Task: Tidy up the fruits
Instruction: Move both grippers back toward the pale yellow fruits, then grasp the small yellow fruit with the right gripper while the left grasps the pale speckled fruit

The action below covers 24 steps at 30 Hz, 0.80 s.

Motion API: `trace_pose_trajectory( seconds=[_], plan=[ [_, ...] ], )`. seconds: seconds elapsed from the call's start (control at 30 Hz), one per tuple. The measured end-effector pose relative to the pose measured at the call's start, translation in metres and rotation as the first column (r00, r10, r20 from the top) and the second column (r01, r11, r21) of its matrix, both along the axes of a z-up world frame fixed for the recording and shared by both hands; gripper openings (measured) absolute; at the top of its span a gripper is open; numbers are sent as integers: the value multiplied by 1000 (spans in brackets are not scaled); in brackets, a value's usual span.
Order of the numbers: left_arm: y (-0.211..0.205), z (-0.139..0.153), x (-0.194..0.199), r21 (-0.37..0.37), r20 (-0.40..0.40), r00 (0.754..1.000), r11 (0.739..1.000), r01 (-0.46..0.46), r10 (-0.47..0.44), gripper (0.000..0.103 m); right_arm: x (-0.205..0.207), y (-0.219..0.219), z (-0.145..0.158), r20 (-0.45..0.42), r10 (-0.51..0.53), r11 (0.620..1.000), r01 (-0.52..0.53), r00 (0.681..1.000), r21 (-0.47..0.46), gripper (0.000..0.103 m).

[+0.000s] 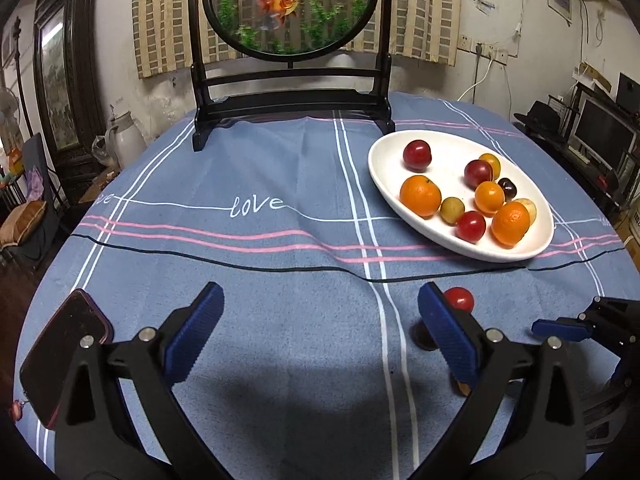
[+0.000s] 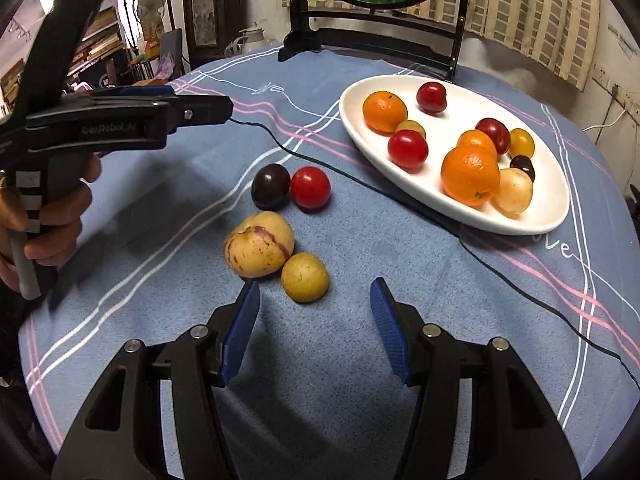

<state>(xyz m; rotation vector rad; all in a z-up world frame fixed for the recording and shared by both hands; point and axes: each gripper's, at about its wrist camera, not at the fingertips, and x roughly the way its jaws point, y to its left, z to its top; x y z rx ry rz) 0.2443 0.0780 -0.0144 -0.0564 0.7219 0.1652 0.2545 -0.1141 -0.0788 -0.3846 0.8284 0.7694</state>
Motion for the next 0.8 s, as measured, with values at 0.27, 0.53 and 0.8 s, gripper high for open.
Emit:
trace_pose_trajectory(
  seconds=[0.27, 0.53, 0.8],
  plan=[
    [-1, -1, 0, 21, -2, 1000, 1000, -1, 1, 99, -9, 11, -4, 70, 43, 999, -41, 997, -26, 54],
    [0, -1, -1, 22, 3, 1000, 1000, -1, 1, 99, -2, 8, -4, 44, 41, 999, -40, 998, -32, 25],
    [-38, -2, -23, -65, 4, 956, 953, 294, -295, 95, 14, -27, 23, 45, -135, 987, 130, 990, 99, 25]
  ],
)
